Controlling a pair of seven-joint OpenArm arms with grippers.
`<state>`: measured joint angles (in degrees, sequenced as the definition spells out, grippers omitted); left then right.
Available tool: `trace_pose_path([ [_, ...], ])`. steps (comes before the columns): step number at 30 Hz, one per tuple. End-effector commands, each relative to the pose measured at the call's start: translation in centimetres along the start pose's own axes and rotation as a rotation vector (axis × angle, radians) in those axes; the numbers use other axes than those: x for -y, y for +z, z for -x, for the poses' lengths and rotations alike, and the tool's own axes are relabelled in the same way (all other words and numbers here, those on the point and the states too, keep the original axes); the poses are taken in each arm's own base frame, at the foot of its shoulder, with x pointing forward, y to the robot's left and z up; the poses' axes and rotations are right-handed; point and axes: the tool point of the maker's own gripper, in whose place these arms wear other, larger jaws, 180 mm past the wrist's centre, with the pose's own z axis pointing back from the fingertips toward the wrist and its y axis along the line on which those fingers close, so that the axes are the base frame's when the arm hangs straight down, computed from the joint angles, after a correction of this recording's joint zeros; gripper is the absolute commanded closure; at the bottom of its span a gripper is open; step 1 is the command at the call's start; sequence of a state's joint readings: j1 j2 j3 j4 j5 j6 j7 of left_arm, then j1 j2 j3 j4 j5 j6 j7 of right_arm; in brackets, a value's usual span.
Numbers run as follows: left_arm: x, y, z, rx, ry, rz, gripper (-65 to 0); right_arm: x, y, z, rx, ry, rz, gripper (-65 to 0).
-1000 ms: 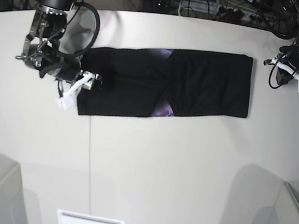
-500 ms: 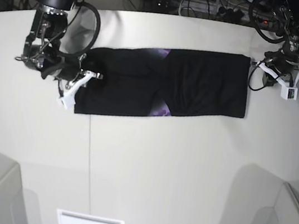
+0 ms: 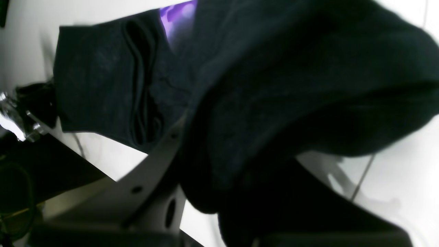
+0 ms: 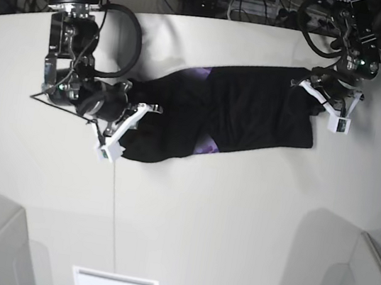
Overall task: Fold the T-shirt properly
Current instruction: 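Lift the strip end with the right gripper and carry it toward the left gripper, then lay the right-held end over the shirt, folding it in half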
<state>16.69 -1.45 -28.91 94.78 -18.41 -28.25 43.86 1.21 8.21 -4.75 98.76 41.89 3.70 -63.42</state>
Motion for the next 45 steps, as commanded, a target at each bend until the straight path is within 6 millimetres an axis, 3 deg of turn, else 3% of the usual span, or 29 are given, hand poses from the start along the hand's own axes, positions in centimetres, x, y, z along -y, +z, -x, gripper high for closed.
trace_pose_path([
  [1,0.1,0.0,-0.1,-0.006,-0.001,-0.011,0.0,-1.5,0.6,-1.6,0.049,0.028,-0.034,0.0],
  [10,1.1,-0.4,-0.3,-0.005,0.003,0.001,0.0,-7.4,1.6,-2.0,0.078,0.088,-0.112,0.0],
  [16,1.4,0.1,-1.6,0.029,-0.019,0.001,0.0,-11.1,1.2,-0.8,0.050,0.080,-0.169,0.0],
  [22,1.4,0.2,-1.6,0.029,-0.018,0.000,0.0,-13.7,0.8,-0.8,0.053,0.060,-0.231,0.0],
  [31,1.4,0.2,-1.2,0.020,-0.017,0.001,0.0,-14.3,-0.2,-1.3,0.088,0.019,-0.247,0.0],
  [33,1.4,0.2,-1.1,0.019,-0.017,0.001,0.0,-15.3,-0.5,-1.0,0.099,0.031,-0.265,0.0],
  [40,1.4,0.4,-0.5,0.005,-0.015,-0.001,0.0,-15.6,-4.0,0.7,0.099,-0.001,-0.209,0.0],
  [45,1.3,0.6,0.1,-0.007,-0.013,-0.004,0.0,-15.6,-5.3,1.2,0.128,0.052,-0.165,0.0],
])
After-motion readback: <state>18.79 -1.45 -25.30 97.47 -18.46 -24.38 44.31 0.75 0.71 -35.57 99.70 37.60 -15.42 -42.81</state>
